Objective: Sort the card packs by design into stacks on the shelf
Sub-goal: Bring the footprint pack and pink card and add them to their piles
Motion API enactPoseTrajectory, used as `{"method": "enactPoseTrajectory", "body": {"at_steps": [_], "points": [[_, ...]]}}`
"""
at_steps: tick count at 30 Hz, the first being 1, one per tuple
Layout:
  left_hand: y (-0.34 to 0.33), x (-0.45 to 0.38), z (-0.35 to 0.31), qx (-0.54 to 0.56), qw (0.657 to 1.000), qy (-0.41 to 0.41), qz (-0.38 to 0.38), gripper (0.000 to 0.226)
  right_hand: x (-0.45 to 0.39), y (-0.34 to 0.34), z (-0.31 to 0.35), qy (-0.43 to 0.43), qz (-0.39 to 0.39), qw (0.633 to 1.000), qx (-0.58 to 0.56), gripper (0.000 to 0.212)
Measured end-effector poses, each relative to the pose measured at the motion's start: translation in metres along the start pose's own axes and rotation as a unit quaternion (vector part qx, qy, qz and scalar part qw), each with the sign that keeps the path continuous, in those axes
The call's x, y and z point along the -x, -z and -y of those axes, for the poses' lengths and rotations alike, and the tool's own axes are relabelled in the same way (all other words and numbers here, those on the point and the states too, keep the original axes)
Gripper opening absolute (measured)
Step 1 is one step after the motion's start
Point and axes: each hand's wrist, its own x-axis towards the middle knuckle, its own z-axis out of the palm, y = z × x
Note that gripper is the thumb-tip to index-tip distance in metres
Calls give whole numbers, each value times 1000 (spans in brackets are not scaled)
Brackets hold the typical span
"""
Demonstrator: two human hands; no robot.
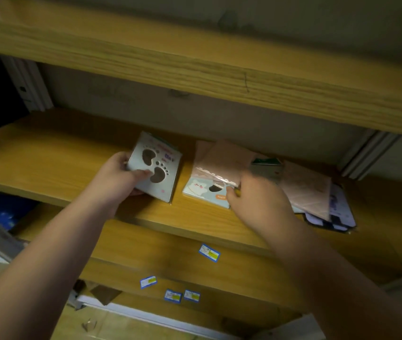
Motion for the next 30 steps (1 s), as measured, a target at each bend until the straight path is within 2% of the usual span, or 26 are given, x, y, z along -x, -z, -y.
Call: {"method": "enactPoseTrajectory", "body": {"at_steps": [3,7,9,11,13,16,18,19,24,27,30], "points": [[-1,16,12,70,997,7,-14,33,-28,-3,4,-36,48,998,27,42],[-6,34,15,120,993,2,3,36,-53,-7,12,-58,46,996,39,54],[-9,41,11,126,992,-3,9,36,-61,-6,14,-84,69,994,29,67],[-10,46,8,134,991,-4,13,36,-65,-6,12,-119,90,989,-21,76],[-10,49,5,137,990,-3,19,37,-67,-6,6,-155,95,976,-119,73],[-8,52,3,136,990,-8,21,36,-64,-4,-3,-195,103,922,-319,61],[-7,53,1,134,991,-13,18,36,-61,-2,-7,-228,121,872,-415,39],[-6,53,1,131,991,-15,18,35,-59,0,-8,-242,132,862,-425,26],[-12,52,0,134,990,-14,36,34,-56,5,-17,-261,131,854,-431,29],[-18,53,0,144,989,-9,43,33,-51,6,-18,-266,150,794,-525,20],[-25,56,-1,149,988,-3,44,30,-41,7,-18,-257,117,731,-621,23]]}}
